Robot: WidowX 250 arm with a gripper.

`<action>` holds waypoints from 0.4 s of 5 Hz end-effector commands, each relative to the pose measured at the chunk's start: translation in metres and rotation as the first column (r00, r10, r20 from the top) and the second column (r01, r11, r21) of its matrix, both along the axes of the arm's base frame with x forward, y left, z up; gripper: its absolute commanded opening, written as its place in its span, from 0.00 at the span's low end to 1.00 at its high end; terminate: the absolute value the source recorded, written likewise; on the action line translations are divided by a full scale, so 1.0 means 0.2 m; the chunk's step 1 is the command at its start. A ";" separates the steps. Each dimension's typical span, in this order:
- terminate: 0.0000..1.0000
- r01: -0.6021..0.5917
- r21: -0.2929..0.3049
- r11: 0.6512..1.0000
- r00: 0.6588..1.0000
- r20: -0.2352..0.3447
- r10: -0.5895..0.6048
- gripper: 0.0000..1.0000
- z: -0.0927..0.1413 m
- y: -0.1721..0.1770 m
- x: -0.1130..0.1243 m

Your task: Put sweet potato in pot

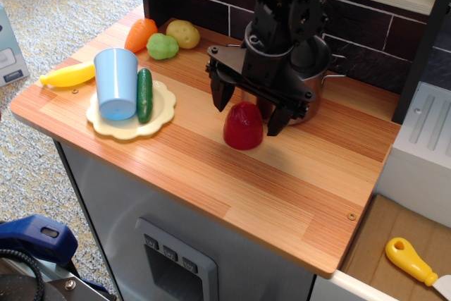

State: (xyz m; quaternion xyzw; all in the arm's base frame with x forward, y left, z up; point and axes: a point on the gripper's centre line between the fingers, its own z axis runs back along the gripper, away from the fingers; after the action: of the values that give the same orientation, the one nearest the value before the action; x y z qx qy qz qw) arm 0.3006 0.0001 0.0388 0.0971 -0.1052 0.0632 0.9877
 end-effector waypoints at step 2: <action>0.00 -0.002 -0.051 0.999 0.999 0.035 0.003 0.00 -0.08 0.01 0.05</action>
State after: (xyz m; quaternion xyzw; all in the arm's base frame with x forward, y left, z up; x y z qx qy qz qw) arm 0.3042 0.0007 0.0175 0.0740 -0.1038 0.0703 0.9893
